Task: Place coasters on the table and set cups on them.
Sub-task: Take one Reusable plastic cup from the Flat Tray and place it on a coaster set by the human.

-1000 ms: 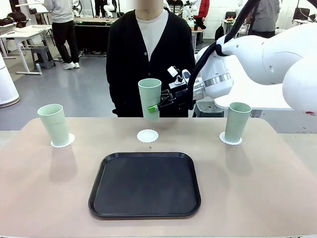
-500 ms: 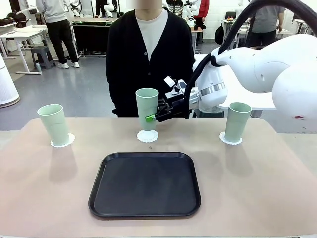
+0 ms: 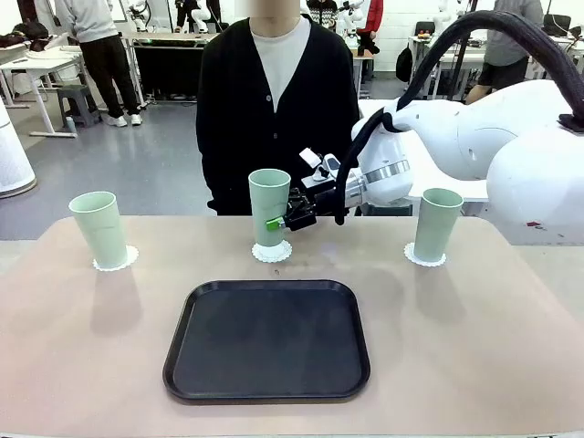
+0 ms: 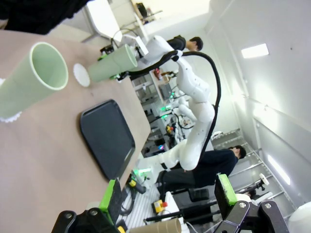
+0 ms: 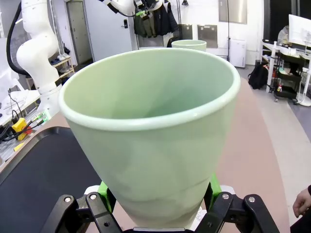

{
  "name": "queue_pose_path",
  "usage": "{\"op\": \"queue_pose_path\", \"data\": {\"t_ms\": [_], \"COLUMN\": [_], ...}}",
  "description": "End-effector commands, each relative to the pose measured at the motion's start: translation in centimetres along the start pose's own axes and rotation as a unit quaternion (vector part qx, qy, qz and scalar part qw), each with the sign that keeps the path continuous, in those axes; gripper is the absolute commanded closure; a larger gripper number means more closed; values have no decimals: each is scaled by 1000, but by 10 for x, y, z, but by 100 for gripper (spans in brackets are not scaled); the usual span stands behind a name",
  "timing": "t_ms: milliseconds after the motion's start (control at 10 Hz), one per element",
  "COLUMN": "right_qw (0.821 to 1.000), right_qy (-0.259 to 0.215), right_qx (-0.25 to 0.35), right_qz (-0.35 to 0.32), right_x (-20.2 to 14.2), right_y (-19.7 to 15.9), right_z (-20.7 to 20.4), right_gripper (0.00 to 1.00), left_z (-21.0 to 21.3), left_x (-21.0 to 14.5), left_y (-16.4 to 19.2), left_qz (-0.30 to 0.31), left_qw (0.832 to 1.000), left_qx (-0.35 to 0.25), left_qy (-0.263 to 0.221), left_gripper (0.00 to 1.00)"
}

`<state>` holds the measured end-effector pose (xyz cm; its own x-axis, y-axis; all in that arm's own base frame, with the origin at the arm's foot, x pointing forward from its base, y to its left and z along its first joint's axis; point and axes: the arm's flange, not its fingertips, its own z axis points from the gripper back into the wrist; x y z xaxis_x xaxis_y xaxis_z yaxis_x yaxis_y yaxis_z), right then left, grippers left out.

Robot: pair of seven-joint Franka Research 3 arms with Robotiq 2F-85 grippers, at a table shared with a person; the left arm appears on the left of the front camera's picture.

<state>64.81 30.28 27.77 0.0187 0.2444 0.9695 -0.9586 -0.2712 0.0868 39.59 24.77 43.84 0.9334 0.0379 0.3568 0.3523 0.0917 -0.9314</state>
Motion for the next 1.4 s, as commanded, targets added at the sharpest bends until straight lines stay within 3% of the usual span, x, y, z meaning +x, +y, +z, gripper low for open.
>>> {"op": "queue_pose_path", "data": {"t_ms": [0, 1300], "right_qw": [1000, 999], "right_qy": [17, 48], "right_qx": [16, 18], "right_qz": [8, -10], "right_x": [-4, -20], "right_y": [-12, -19], "right_z": [-4, -2], "right_gripper": [17, 17], "left_z": [2, 2], "left_x": [0, 0], "left_y": [-2, -2], "left_qz": [-3, -3], "left_qw": [1000, 1000], "left_qx": [2, 2], "left_qy": [-2, -2], "left_gripper": [0, 0]}}
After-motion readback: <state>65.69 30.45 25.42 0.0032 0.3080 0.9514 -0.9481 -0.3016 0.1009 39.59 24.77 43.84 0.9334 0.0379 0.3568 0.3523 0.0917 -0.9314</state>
